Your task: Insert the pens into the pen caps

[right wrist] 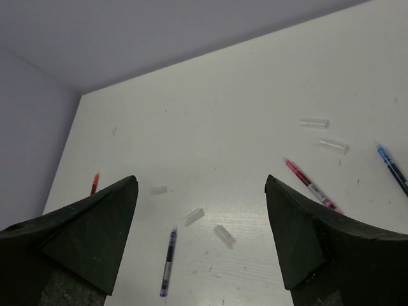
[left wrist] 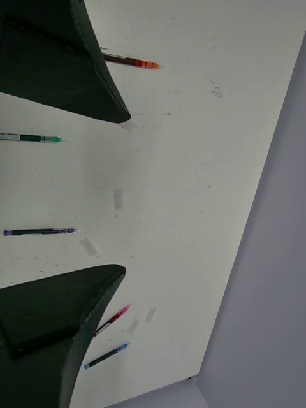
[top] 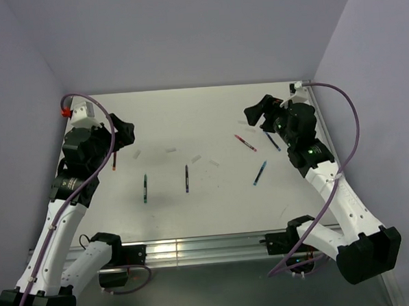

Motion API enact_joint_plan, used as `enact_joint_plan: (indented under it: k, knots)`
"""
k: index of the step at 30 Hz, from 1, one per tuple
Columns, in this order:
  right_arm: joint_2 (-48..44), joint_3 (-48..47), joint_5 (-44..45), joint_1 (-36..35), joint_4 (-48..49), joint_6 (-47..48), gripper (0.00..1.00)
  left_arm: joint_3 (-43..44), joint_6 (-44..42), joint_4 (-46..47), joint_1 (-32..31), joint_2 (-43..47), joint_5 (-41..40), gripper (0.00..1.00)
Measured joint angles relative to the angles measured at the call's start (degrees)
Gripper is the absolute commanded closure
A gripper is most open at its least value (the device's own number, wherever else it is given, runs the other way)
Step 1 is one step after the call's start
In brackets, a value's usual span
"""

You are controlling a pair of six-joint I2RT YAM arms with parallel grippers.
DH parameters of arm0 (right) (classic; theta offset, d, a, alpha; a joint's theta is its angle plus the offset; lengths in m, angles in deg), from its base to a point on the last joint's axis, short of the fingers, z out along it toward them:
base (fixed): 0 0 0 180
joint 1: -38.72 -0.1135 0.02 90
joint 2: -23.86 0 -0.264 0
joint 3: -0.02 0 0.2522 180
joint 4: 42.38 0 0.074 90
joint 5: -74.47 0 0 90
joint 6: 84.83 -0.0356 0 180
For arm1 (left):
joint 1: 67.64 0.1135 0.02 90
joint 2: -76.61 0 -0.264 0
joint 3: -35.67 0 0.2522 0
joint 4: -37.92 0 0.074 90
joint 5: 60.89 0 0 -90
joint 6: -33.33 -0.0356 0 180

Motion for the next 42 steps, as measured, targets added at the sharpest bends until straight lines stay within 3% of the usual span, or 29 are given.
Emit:
enact_joint_plan:
  k: [3,10,15,18,25,32,42]
  knots:
    - [1.88,0.28,1.57,-1.75,-1.20,0.52,0.21,0.00,-0.02,0.00,0.00,-0.98,0.72,0.01]
    - [7.87,5.35,4.63,-9.62,-3.39,0.48,0.29,0.00,-0.02,0.00,0.00,-2.36,2.21,0.00]
    - [16.50,5.16,7.17,-19.21,-3.80,-1.01,0.40,0.00,0.57,0.04,0.00,-4.50,3.67,0.01]
    - [23.71,2.49,9.14,-24.30,-4.42,-2.23,0.48,0.00,1.05,-0.50,0.00,-5.86,3.58,0.01]
    - [42.88,-13.09,13.51,-34.12,-6.56,-5.60,0.52,0.00,1.36,-1.51,0.42,-6.49,3.23,0.01]
    - [52.30,-23.43,16.92,-38.01,-9.81,-7.65,0.57,0.00,1.73,-1.49,1.92,-6.67,3.67,0.00]
    - [57.66,-25.03,20.13,-38.27,-14.32,-8.98,0.59,0.00,2.36,-1.49,2.67,-6.67,4.04,0.01]
